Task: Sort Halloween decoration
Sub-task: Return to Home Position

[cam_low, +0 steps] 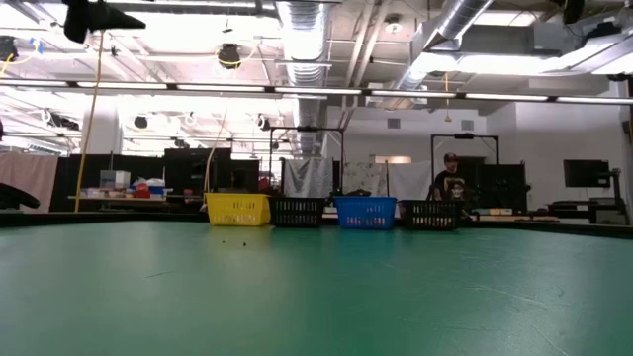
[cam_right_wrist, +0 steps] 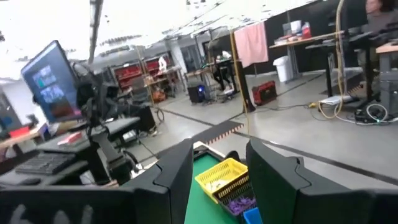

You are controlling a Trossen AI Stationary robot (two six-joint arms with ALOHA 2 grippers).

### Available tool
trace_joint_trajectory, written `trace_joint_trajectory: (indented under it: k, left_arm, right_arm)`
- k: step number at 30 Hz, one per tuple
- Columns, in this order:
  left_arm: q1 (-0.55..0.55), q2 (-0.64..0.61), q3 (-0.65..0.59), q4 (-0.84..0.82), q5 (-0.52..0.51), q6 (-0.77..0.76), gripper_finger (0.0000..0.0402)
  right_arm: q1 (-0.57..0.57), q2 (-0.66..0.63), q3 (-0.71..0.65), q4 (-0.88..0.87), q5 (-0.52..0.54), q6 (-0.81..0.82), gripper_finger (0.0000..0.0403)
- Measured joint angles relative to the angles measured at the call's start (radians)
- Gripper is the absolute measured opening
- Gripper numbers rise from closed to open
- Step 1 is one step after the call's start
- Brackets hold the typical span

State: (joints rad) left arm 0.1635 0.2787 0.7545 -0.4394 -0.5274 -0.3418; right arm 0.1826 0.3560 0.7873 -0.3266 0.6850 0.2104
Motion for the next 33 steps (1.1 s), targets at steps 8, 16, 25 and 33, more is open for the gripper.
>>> trace_joint_trajectory:
  k: [8,16,25,33]
  left_arm:
    - [-0.005,0.000,-0.074,0.046,0.066,0.004,0.0256]
    - [-0.038,-0.112,-0.163,0.049,0.013,-0.042,0.0256]
    - [-0.107,-0.211,-0.323,0.130,0.021,-0.073,0.0256]
    - [-0.197,-0.176,-0.401,0.227,-0.004,-0.071,0.0256]
  right_arm:
    - [0.043,-0.066,-0.076,-0.001,0.023,-0.036,0.0176]
    - [0.076,-0.229,-0.180,0.022,0.021,-0.053,0.0176]
    - [0.077,-0.334,-0.300,0.110,0.021,-0.034,0.0176]
    - [0.078,-0.336,-0.383,0.164,-0.006,-0.037,0.0176]
